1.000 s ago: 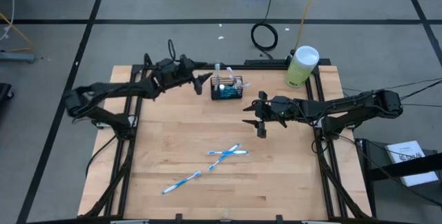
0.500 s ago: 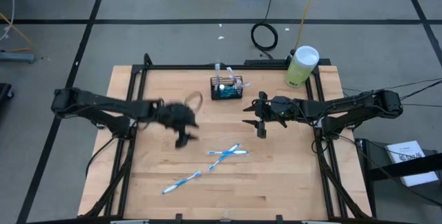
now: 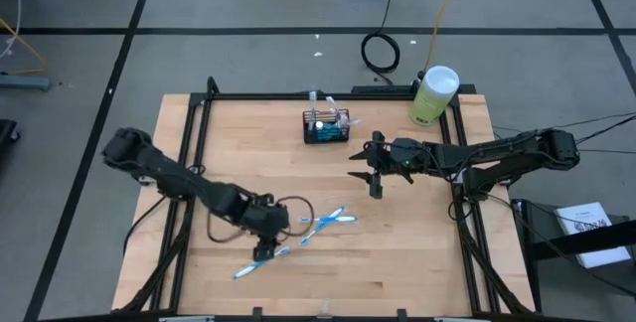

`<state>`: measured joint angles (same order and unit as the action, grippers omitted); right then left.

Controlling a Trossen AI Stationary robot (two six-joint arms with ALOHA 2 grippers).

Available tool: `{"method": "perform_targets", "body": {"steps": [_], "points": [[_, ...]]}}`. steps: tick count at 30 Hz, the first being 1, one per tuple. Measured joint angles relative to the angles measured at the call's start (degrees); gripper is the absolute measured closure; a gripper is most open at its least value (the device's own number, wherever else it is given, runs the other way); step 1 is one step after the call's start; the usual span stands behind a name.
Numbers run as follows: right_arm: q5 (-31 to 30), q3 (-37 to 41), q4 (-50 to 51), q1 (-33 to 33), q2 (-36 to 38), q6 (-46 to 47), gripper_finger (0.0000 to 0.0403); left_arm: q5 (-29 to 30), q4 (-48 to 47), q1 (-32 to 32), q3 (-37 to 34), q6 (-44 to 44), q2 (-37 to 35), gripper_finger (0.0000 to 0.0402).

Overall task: Pick & Place toothbrushing station
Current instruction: Put the blue toothbrush into the left compartment of the wire organizer

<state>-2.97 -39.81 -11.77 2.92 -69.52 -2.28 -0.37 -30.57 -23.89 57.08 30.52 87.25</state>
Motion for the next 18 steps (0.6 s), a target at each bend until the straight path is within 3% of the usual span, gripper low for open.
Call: {"method": "perform_targets", "body": {"steps": [5, 9, 18], "points": [[-0.01, 0.0, -0.12, 0.0, 0.0, -0.11, 0.0206, -1.85, -7.82, -0.19, 6.85, 0.24, 8.35, 0.0135], [-0.27, 0.0, -0.44, 0.0, 0.0, -0.43, 0.0206, -4.72, -7.05, -0.53, 10.44, -0.36, 12.9, 0.0135], [-0.25, 0.0, -4.05, 0.0, 0.0, -1.96, 0.0206, -4.04, -5.65, -2.02, 11.69, 2.99, 19.07, 0.0135]]}}
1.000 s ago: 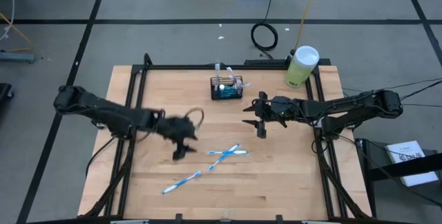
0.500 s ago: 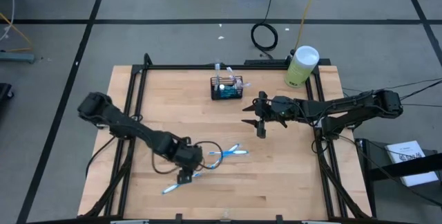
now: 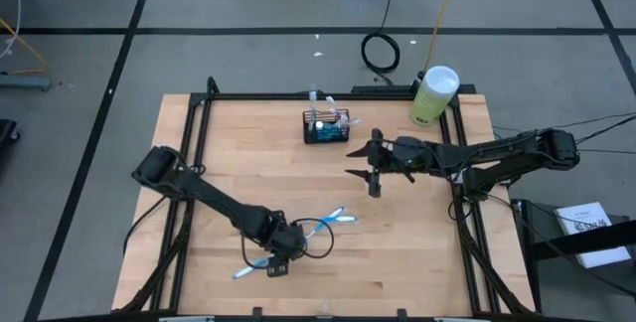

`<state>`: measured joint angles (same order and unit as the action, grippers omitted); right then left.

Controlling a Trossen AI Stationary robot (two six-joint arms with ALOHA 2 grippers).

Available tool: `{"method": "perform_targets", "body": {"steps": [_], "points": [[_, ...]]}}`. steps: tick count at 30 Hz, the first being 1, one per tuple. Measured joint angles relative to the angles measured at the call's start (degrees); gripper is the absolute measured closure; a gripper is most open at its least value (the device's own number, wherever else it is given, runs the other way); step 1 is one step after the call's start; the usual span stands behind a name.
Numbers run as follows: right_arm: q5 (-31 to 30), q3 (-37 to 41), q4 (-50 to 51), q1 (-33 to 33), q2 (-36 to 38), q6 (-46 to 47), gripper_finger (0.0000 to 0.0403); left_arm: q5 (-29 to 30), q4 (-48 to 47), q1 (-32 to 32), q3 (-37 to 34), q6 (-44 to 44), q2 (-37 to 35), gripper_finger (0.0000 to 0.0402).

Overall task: Pick & Place toothbrushing station
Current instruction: Put the blue toothbrush into the left compartment of the wire organizer

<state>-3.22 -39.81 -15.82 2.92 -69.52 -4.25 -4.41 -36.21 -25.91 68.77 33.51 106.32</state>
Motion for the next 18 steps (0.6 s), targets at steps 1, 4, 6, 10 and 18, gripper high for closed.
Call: {"method": "perform_targets", "body": {"steps": [1, 4, 6, 10, 18], "points": [[0.0, 0.0, -1.1, 0.0, 0.0, 0.01, 0.0206, 0.05, 0.29, 0.0, 0.0, 0.98, 0.75, 0.0135], [0.02, 0.0, -3.28, 0.0, 0.0, 0.41, 0.0206, 0.23, 0.58, 0.02, 0.04, 5.26, 2.93, 0.0135], [0.02, 0.0, -4.11, 0.0, 0.0, 0.52, 0.0206, 0.4, 0.64, 0.02, 0.21, 8.88, 3.7, 0.0135], [0.02, 0.0, -5.16, 0.0, 0.0, 0.54, 0.0206, 0.33, -0.59, 0.02, 0.29, 16.31, 4.41, 0.0135], [0.22, 0.0, -6.19, -0.02, 0.0, 4.15, 0.0206, 0.25, -1.68, 0.07, 0.15, 20.88, 4.3, 0.0212]]}}
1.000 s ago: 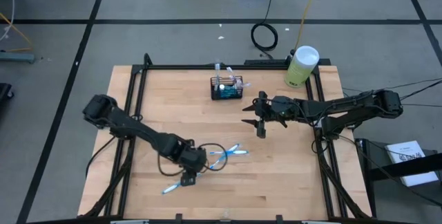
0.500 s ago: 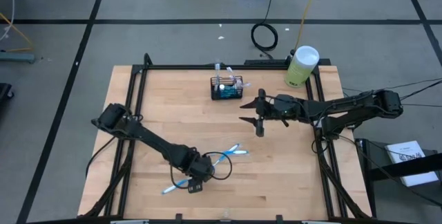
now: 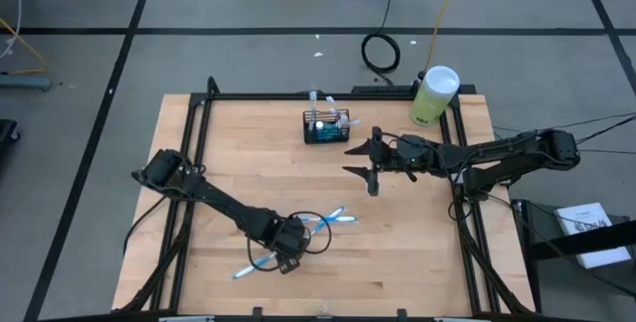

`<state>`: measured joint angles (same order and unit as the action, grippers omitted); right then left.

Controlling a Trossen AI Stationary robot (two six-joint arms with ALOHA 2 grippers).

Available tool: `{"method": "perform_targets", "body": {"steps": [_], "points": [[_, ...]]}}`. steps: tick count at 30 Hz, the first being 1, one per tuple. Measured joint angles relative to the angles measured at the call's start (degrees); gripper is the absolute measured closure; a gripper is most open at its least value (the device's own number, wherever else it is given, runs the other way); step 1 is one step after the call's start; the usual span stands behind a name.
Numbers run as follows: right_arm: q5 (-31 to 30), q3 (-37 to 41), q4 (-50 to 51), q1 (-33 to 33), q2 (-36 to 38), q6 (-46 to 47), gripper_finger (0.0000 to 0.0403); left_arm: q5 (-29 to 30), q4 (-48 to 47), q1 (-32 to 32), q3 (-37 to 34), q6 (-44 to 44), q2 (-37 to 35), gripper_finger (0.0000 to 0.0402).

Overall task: Pick & Place toothbrushing station
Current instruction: Put the blue toothbrush into the left compartment of the wire organizer

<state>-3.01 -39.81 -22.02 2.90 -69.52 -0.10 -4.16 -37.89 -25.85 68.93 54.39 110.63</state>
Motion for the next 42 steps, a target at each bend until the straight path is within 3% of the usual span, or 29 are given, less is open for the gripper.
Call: {"method": "perform_targets", "body": {"steps": [5, 9, 13, 19, 24, 28, 31, 34, 38, 42], "points": [[0.04, 0.0, 0.8, 0.0, 0.0, 0.92, 0.0206, 1.38, -0.39, 0.02, -0.11, -0.35, 0.04, 0.031], [0.04, 0.0, 0.83, 0.0, 0.0, 0.82, 0.0206, 3.51, 0.85, 1.04, -0.26, -5.45, -0.7, 0.0383], [0.23, 0.0, 1.42, 0.0, 0.94, 0.94, 0.0206, 12.02, 2.86, 1.89, -0.59, -10.52, -4.54, 0.0379], [0.26, 0.0, 2.13, 0.0, 4.09, 0.93, 0.0206, 26.6, 4.46, 2.04, -0.44, -20.56, -18.96, 0.0392], [0.28, 0.0, 3.36, 0.0, 6.9, -0.05, 0.0206, 44.64, 11.83, 1.45, -0.51, -37.54, -31.55, 0.0389], [0.28, 0.71, 2.74, 0.0, 7.28, -0.92, 0.0206, 49.56, 20.44, 5.52, -4.18, -51.15, -39.47, 0.0392], [0.28, 2.89, 0.55, 0.13, 7.24, -1.09, 0.0206, 43.89, 33.38, 12.32, -10.49, -59.42, -44.94, 0.0392], [0.26, 5.2, -1.22, 0.52, 7.23, -2.27, 0.0206, 28.99, 49.98, 22.13, -18.61, -64.56, -47.55, 0.0392], [0.15, 7.94, -6.43, 2.09, 7.23, -4.08, 0.0206, 13.06, 68.63, 35.91, -25.79, -65.73, -47.52, 0.0392], [0.09, 9.9, -10.24, 4.86, 7.26, -4.2, 0.0206, 5.0, 79.14, 47.5, -28.0, -63.7, -43.23, 0.0391]]}}
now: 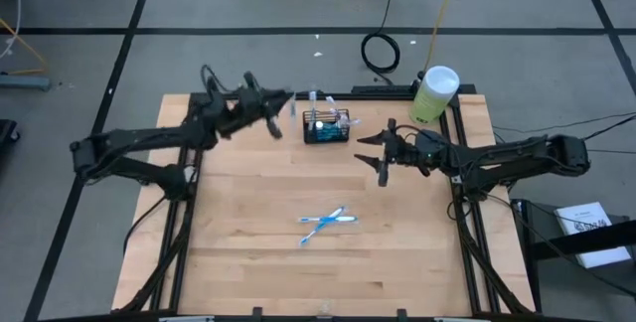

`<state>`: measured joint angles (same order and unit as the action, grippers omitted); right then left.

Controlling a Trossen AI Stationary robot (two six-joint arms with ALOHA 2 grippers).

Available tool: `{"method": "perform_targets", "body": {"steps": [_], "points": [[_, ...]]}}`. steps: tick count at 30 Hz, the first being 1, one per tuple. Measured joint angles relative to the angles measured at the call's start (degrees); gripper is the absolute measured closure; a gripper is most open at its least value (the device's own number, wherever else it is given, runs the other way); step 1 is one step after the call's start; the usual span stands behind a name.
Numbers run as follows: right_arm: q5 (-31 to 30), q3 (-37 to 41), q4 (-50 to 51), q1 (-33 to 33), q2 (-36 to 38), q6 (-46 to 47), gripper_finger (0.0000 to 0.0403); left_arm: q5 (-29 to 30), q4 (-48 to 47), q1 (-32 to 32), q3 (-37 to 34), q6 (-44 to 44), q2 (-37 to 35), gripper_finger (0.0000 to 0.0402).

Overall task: Pick & Place toothbrushing station
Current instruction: Put the blue toothbrush into the left compartment of the wire organizer

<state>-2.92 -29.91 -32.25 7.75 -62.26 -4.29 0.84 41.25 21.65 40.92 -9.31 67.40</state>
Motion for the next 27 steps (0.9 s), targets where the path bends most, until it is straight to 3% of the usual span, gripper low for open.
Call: {"method": "perform_targets", "body": {"steps": [6, 12, 18, 27], "points": [[-0.04, 2.99, -2.26, 2.62, 0.0, 0.55, 0.0206, -8.71, 14.09, 11.31, 0.64, 8.86, 9.93, 0.039], [-0.04, 5.09, -3.53, 4.74, 0.0, 2.29, 0.0206, -10.73, 26.48, 15.46, 0.83, 13.92, 21.16, 0.0391], [-0.02, 5.48, -3.54, 5.42, 0.0, 3.82, 0.0206, -12.45, 26.22, 16.2, 3.26, 15.98, 27.47, 0.0387], [0.0, 5.48, -3.38, 5.4, 0.0, 5.14, 0.0206, -12.5, 23.64, 15.43, 3.61, 15.8, 28.45, 0.0392]]}}
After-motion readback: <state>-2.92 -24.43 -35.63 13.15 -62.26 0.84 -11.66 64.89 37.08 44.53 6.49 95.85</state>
